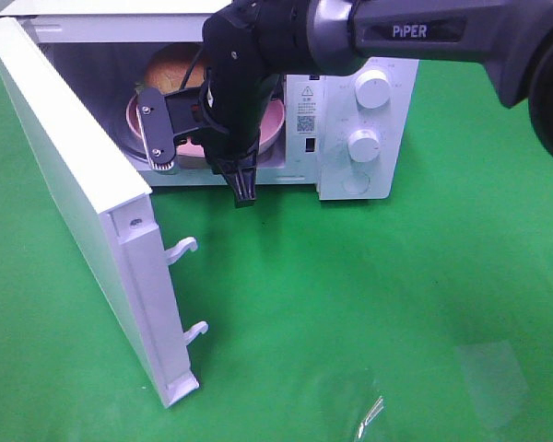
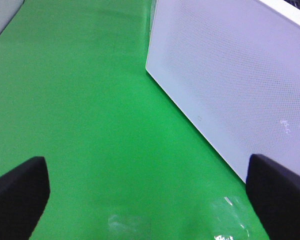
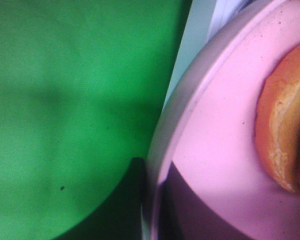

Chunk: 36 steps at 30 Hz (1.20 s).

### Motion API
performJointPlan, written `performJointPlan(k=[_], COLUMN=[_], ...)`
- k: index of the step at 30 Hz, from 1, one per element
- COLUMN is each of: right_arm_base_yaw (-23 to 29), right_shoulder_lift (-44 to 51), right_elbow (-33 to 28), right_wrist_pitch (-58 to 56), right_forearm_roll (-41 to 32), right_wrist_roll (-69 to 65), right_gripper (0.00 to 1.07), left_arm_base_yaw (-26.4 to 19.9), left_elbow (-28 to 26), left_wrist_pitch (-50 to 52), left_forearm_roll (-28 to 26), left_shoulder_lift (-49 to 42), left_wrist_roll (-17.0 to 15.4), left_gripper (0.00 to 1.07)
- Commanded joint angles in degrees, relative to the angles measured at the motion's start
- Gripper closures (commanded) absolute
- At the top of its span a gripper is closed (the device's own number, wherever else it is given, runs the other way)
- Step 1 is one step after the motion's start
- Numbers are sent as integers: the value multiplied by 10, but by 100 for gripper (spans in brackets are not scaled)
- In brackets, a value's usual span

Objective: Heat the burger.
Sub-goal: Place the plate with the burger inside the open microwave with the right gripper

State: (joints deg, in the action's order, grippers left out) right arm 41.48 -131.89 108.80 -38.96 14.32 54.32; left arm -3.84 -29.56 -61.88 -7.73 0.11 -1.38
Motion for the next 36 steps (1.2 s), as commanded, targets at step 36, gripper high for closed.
performJointPlan(k=[36], right_arm_base_yaw=[-1], right_shoulder_lift=[-36], right_elbow=[61], right_wrist_pitch=[36], right_forearm_roll=[13], right_wrist_roll=[-33], right_gripper=[66], left_arm_base_yaw=[-2], left_elbow=[1], left_wrist_pitch=[9], left_forearm_roll=[2], left_shoulder_lift=[-1], left_wrist_roll=[2], left_gripper=[6])
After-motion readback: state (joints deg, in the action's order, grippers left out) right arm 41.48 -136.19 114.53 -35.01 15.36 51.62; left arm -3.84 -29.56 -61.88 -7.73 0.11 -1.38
